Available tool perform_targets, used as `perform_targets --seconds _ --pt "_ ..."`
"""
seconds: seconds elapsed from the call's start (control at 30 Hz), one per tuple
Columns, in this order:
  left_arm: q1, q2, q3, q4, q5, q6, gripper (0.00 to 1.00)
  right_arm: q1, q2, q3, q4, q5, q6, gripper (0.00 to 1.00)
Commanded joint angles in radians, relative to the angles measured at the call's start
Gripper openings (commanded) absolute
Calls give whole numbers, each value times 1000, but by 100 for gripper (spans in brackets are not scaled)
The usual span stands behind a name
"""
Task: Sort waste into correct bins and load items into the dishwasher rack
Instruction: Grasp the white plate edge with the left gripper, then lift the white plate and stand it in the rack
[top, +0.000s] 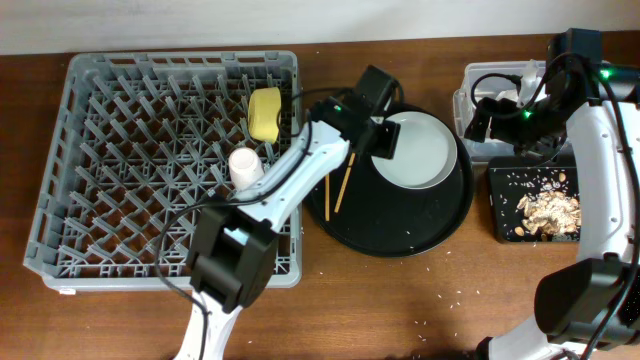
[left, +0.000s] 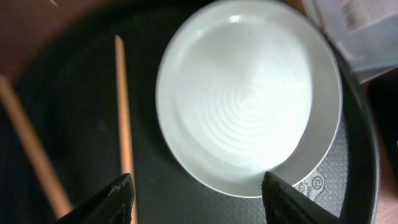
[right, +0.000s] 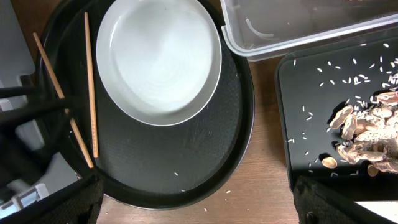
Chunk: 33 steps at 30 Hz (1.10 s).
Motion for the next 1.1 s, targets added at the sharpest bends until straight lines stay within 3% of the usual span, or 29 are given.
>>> perform_targets --seconds 0.0,0.1,0.4,0.5,0.7,0.8,0.9,1.07 --pt "-18 56 4 -3 -13 -93 62 -5 -14 17 0 9 6 99" --pt "-19 90 4 0 -86 -164 57 -5 -14 17 0 9 6 98" --pt "-19 187 4 57 -86 -227 46 -5 -14 17 0 9 6 98" --pt "-20 200 4 65 -83 -230 35 -5 -14 17 0 9 6 98" --pt "-21 200 4 69 -87 -230 1 -5 -14 17 0 9 6 99" --pt "-20 196 7 68 -87 -227 1 -5 -14 17 0 9 6 99" --pt "-18 169 45 51 -92 -121 1 -5 -14 17 0 9 6 99" --pt "18 12 140 -16 -298 22 1 -5 -14 17 0 9 6 98"
